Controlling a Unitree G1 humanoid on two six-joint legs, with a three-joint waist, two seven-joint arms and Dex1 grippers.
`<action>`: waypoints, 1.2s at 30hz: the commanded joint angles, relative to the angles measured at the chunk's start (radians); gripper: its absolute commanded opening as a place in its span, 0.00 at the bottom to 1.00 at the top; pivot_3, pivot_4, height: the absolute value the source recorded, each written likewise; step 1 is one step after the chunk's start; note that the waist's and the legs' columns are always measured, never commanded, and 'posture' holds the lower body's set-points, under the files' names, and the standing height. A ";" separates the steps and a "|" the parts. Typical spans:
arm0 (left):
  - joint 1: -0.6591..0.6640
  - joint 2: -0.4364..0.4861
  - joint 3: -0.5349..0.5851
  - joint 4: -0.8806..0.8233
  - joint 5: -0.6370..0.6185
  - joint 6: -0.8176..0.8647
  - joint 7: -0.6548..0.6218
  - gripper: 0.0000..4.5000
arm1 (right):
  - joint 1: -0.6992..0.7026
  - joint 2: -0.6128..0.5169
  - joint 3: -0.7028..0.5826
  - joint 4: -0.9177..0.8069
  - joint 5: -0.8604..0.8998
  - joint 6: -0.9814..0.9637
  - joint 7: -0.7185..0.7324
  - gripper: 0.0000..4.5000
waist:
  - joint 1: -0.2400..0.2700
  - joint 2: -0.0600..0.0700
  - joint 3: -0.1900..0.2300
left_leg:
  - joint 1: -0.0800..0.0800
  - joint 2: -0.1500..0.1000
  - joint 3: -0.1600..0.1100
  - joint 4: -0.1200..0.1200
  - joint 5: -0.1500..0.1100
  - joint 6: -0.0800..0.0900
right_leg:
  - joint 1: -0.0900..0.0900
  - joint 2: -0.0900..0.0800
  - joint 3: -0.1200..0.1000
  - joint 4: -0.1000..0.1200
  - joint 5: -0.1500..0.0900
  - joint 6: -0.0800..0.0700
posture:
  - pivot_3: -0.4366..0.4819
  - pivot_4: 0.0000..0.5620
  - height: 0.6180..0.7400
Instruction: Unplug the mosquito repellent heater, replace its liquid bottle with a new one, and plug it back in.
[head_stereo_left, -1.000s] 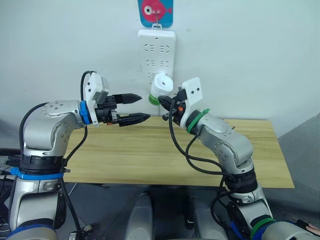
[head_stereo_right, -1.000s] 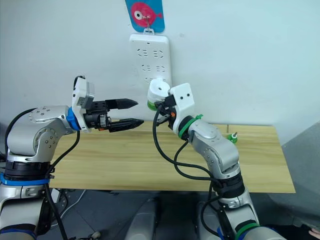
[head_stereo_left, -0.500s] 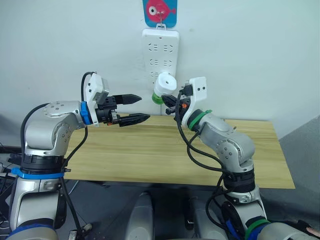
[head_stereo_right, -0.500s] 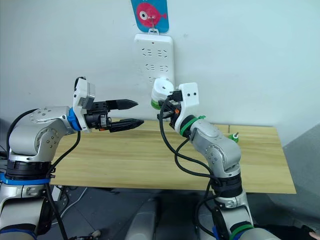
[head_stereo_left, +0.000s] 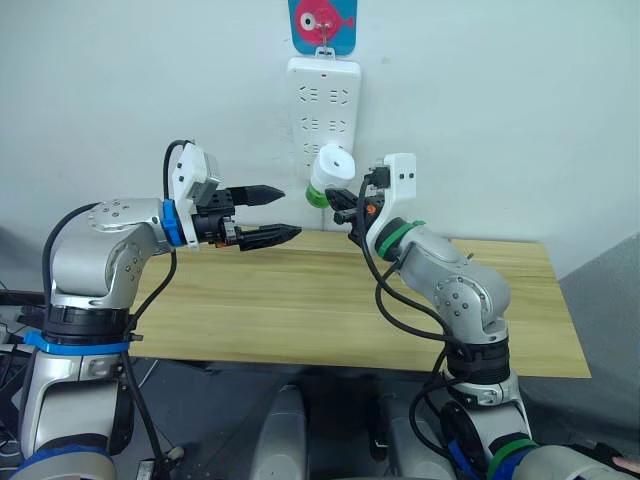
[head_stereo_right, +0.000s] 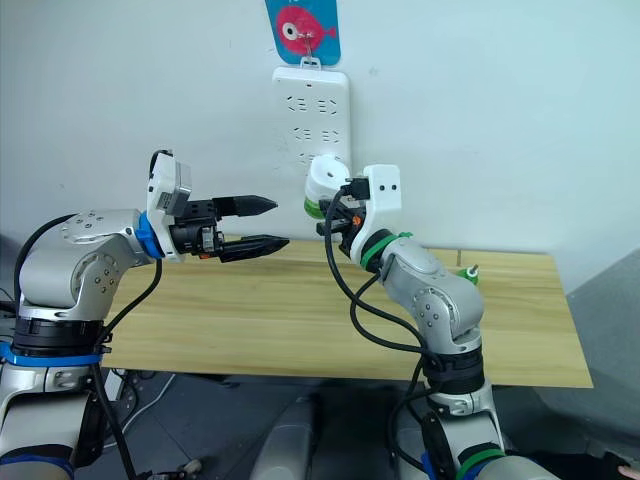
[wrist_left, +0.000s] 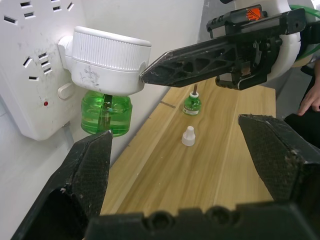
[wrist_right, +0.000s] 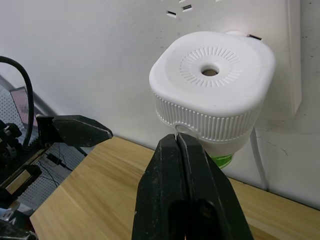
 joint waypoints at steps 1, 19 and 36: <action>-0.020 0.001 0.003 -0.014 -0.003 -0.018 -0.012 1.00 | -0.046 0.001 -0.118 -0.023 0.002 -0.051 -0.078 0.01 | 0.000 0.000 0.000 | 0.000 0.000 0.000 0.000 0.001 0.001 | 0.000 -0.001 0.000 0.000 -0.001 -0.001 | 0.72 0.40 1.00; -0.020 0.010 -0.002 0.012 0.014 -0.038 -0.016 1.00 | 0.033 -0.190 0.076 -0.255 0.179 0.119 0.168 0.01 | -0.003 0.000 0.000 | -0.001 0.002 0.013 -0.007 0.004 0.006 | -0.001 -0.007 -0.003 -0.002 -0.001 0.003 | 0.72 0.38 1.00; -0.040 0.215 0.024 0.539 0.281 -0.368 -0.012 1.00 | 0.448 -0.977 -0.363 -0.062 -0.019 -0.319 0.684 0.69 | 0.022 -0.001 -0.001 | 0.000 0.001 0.015 -0.010 0.004 0.006 | -0.001 -0.009 -0.003 -0.004 -0.003 0.001 | 0.76 0.37 1.00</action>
